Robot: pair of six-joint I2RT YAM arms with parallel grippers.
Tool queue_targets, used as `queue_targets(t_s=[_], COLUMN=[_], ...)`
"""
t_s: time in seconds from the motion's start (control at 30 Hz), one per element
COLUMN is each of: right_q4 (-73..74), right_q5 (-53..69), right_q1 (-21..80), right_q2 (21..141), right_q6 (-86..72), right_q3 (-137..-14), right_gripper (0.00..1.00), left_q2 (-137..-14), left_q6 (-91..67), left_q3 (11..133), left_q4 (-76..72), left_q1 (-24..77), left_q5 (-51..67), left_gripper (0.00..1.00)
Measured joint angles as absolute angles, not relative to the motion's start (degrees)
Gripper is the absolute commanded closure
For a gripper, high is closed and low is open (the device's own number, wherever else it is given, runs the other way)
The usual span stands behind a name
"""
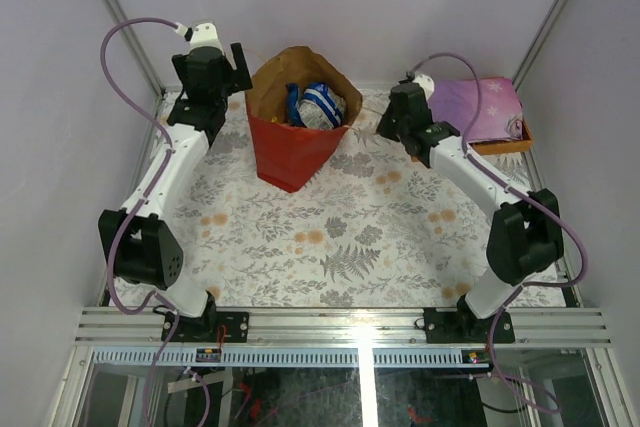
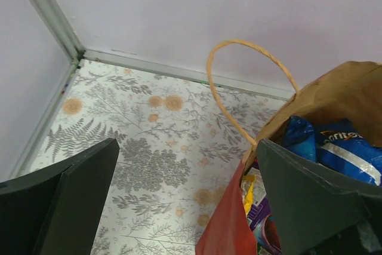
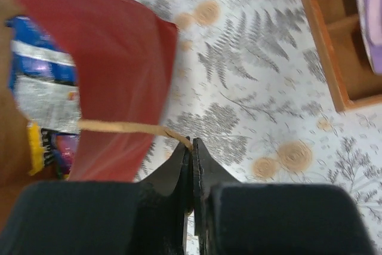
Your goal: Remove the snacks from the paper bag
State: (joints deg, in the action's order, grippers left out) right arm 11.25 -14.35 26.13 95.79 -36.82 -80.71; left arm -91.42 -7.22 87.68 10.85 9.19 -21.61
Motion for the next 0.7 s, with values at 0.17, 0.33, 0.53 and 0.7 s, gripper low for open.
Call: queue_targets(t_s=[0.17,0.33,0.53,0.7], right_q4=[6.52,0.47,-3.6,-3.33], right_q5=[-10.9,-7.66,-5.32,-4.95], right_q1=[21.93,17.74,10.5,9.28], right_q2=[92.73,85.6,82.15,82.24], right_q6=[-39.68,-42.65,-46.52,-48.69], right_q3=[-68.07,-54.19,-41.25,-38.33], right_gripper=[1.0,1.0,1.0,1.0], left_q2=[-91.24,-86.65,-74.89,-70.15], left_q6=[-9.08,-11.38,-15.11,-17.32], left_q3=[87.24,83.18,76.64,74.52], left_q4=[10.9,11.57,11.16,10.22], left_q1=[8.93,8.78,8.62,8.62], left_q5=[-17.89,-9.43,3.38,9.15], left_gripper=[0.0,0.0,0.0,0.0])
